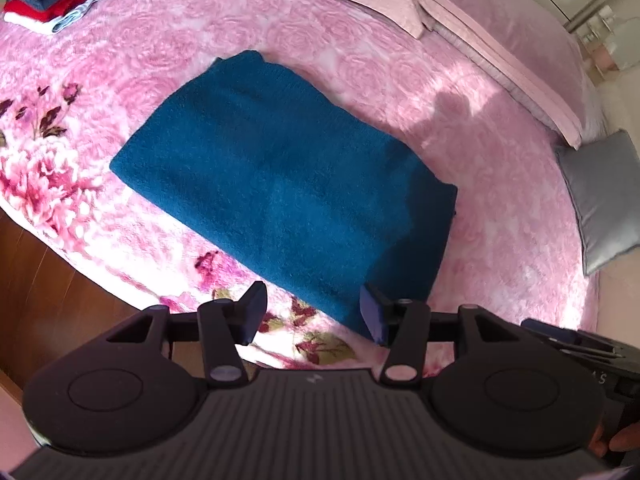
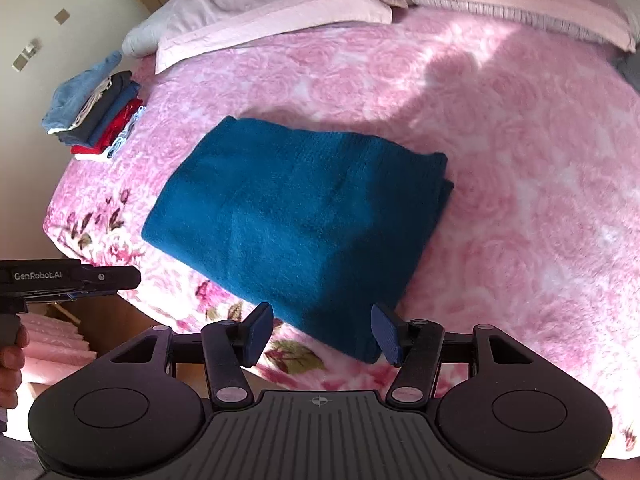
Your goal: Fold clothes
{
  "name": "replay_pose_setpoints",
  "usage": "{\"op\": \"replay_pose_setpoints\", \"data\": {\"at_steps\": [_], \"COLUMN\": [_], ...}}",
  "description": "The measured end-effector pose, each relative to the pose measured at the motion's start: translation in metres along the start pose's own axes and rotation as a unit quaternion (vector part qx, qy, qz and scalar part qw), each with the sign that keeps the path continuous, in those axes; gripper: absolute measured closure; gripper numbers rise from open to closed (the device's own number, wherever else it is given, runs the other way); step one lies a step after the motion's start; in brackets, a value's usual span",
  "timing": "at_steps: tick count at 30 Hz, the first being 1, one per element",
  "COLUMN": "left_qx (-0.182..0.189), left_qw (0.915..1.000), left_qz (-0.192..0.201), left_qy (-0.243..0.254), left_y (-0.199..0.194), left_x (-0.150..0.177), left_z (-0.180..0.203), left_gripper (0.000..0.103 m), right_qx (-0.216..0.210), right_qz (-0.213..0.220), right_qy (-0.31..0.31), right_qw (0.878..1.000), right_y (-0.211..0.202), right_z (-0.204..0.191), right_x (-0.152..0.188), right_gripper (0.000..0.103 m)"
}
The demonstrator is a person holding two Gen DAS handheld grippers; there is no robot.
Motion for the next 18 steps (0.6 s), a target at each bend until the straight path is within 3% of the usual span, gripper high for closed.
{"op": "replay_pose_setpoints", "data": {"at_steps": [5,9,13,15,18], "left_qx": [-0.02,-0.046,-0.062,-0.044,-0.002], "left_qw": [0.997,0.986,0.9628,0.9489,0.9206], "left_qz": [0.001,-0.004,0.0,0.003,0.02], "left_qy": [-0.074,-0.16,-0.263,-0.312,-0.39], "left_y": [0.013,0.027,0.048,0.067,0.098], "left_x": [0.01,0.039,0.091,0.119,0.154], "left_z": [-0.01,-0.011,0.009,0.028,0.056], "left_gripper": [0.056,0.056,0.055,0.055,0.055], "right_qx": [-0.001,-0.012,-0.036,-0.049,-0.057], "right_qz": [-0.042,-0.085,-0.123,-0.138,-0.149], "right_qy": [-0.046,-0.126,-0.191,-0.215,-0.218], "right_qw": [0.998,0.988,0.973,0.966,0.963], "right_y": [0.014,0.034,0.05,0.053,0.062], "right_z": [0.016,0.036,0.07,0.094,0.139], "right_x": [-0.027,-0.043,-0.052,-0.052,-0.048], "right_gripper": [0.045,0.045,0.045,0.045,0.045]}}
Point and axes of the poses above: each gripper's, at about its wrist camera, not at the fingertips, and y roughly the way its jaws point, z to its right, x to its underside, the point moved 3 cm from there along y, roughly the way its jaws point, and after that the axes turned 2 degrees about -z, right-handed, at the moved point
